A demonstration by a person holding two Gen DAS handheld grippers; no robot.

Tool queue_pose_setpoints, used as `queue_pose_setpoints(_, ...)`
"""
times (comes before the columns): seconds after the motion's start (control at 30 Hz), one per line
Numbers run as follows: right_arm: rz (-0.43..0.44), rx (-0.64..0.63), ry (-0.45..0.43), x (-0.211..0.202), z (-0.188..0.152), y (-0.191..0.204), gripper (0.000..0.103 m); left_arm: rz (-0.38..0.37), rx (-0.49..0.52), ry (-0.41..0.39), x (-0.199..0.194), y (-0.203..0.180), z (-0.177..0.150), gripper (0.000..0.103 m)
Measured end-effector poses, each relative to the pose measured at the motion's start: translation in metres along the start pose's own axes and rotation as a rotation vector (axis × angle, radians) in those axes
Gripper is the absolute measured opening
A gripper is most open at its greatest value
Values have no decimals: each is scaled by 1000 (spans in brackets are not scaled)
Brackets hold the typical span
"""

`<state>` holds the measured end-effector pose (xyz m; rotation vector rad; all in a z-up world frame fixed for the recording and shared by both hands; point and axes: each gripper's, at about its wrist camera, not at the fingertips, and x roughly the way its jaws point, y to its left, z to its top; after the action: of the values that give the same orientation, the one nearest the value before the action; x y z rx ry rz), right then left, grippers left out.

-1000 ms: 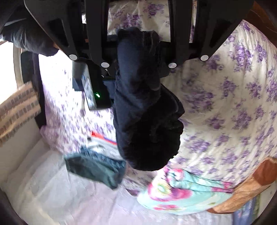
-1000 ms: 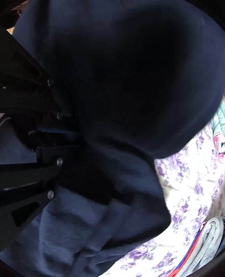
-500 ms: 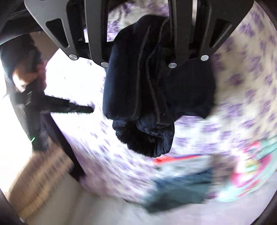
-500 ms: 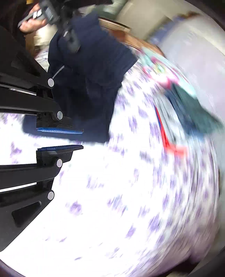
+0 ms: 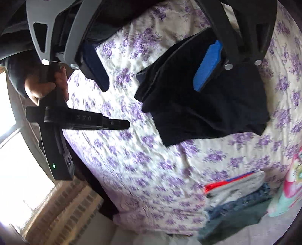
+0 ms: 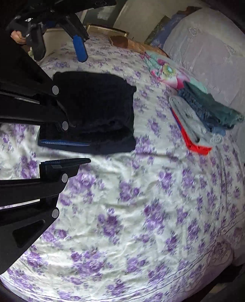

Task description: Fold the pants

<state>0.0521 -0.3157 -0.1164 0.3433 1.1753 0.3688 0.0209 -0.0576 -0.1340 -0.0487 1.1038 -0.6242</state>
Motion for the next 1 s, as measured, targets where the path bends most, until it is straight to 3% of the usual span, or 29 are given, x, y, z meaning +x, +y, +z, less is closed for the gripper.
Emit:
queue_pose_setpoints(0.1,65,-93,8,7,11,36,16,47,-171,-40,-21,57,-2,87)
queue_pose_setpoints(0.13,79,-115,14,11,15,46,16,39,-226,-37,-20,74,-6,69)
queue_pose_setpoints(0.2,104,-152,22,22,22,61,16,-23,-325,-10,-13,98,-20,54)
queue_pose_setpoints(0.27,92,-180,22,34,24,68,15,-43,-346,-1,-2,103,-32,44)
queue_pose_setpoints(0.3,27,-200,32,45,23,67,14,-48,-339,15,2,95,-36,41)
queue_pose_setpoints(0.37,-75,-198,98,75,20,53,11,-52,-314,59,17,81,-47,41)
queue_pose_setpoints(0.43,-70,-161,135,87,17,40,11,-18,-300,149,48,78,-61,40)
queue_pose_setpoints(0.53,-104,-225,202,75,28,62,16,-16,-320,140,51,79,-70,39)
queue_pose_setpoints(0.7,41,-419,160,65,62,146,17,2,-317,119,31,64,-80,39)
queue_pose_setpoints(0.87,248,-454,334,146,83,210,16,6,-347,98,20,62,-94,39)
queue_pose_setpoints(0.93,208,-488,385,185,83,226,14,-3,-368,97,23,66,-97,39)
queue_pose_setpoints(0.97,147,-517,386,201,82,231,11,-5,-377,101,26,67,-100,39)
queue_pose_setpoints(1.0,79,-536,387,218,83,231,0,-5,-382,100,28,67,-103,39)
